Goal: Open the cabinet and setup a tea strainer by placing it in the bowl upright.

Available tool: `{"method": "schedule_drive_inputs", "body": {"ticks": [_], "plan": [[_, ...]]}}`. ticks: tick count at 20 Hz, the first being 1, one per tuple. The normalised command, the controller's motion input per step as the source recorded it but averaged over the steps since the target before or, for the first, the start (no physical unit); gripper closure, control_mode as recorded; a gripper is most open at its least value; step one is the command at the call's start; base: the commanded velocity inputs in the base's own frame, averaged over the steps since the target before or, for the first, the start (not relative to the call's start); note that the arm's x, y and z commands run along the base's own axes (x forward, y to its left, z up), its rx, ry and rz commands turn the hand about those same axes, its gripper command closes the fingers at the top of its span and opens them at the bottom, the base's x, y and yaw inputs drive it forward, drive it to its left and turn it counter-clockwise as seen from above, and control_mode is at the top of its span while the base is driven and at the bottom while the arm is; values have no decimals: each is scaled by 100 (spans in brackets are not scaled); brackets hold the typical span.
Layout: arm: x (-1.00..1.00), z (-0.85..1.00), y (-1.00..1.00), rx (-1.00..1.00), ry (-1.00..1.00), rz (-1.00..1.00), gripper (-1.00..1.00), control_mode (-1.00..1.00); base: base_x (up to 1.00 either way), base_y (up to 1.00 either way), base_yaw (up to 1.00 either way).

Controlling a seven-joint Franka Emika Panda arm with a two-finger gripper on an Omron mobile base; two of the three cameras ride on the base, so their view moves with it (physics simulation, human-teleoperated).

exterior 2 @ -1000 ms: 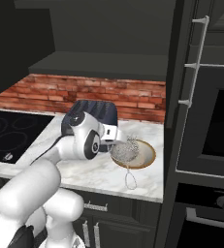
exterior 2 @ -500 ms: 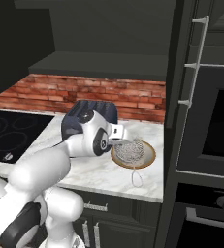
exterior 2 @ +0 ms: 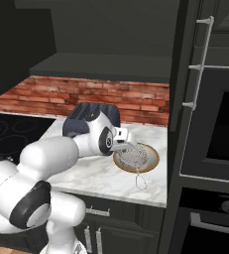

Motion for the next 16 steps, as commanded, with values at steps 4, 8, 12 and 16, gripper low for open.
{"method": "schedule_drive_inputs", "body": {"ticks": [4, 8, 12, 16], "plan": [[15, -16, 0, -4, 1, 0, 100, -100, 0, 0, 0], [12, -17, 0, -7, 0, 0, 100, -100, 0, 0, 0], [11, -21, 0, -4, 0, 0, 100, -100, 0, 0, 0], [6, -23, 0, 0, 0, 0, 100, -100, 0, 0, 0]]}}
